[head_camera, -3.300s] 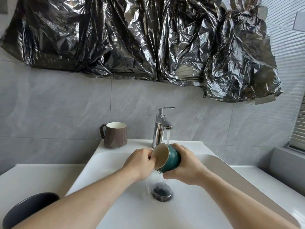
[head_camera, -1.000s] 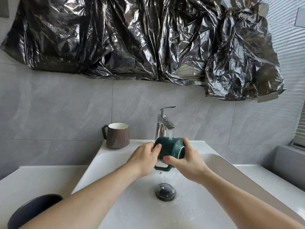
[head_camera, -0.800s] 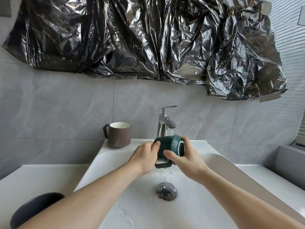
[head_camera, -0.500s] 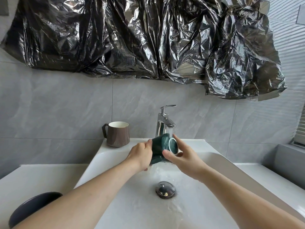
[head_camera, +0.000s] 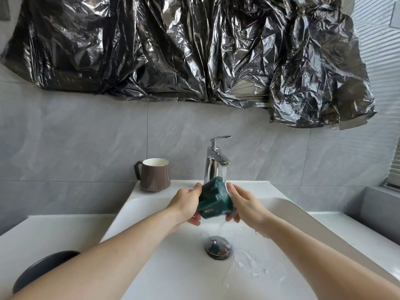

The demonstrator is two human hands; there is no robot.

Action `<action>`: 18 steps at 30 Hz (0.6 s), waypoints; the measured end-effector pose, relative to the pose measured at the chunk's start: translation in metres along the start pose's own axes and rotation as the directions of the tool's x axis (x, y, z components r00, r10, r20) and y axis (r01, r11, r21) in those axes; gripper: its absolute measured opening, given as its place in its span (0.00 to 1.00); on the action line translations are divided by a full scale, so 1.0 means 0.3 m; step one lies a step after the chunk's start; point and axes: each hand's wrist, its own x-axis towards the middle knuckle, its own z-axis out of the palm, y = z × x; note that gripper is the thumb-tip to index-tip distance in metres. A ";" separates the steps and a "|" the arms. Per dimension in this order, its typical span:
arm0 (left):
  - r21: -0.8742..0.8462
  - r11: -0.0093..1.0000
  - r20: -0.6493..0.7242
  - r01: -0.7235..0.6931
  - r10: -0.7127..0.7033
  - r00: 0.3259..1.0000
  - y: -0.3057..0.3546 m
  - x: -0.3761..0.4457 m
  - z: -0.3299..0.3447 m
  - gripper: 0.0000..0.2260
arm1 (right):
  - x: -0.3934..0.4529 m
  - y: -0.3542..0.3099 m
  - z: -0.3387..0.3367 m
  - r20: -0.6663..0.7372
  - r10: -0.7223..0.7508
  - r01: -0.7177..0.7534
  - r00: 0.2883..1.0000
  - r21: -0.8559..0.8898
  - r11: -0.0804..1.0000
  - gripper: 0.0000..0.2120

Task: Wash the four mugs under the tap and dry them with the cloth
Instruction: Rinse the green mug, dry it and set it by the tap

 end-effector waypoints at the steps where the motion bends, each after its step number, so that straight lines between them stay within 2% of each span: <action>1: -0.023 1.000 0.006 0.007 -0.007 1.000 0.004 -0.004 0.000 0.25 | -0.002 -0.005 0.000 0.002 0.013 -0.013 1.000 0.017 1.000 0.19; 8: -0.063 0.998 0.023 -0.009 0.011 1.000 0.009 -0.012 0.011 0.25 | -0.008 -0.010 0.011 0.027 0.035 -0.034 0.999 -0.033 0.999 0.20; 15: -0.071 0.970 0.037 -0.233 0.236 0.971 0.016 -0.014 0.026 0.18 | -0.010 -0.009 0.004 0.073 0.144 -0.141 0.987 -0.047 0.989 0.20; 18: -0.084 0.949 0.049 -0.303 0.308 0.950 0.008 -0.014 0.039 0.21 | -0.008 -0.007 0.001 0.069 0.177 -0.177 0.982 -0.006 0.984 0.21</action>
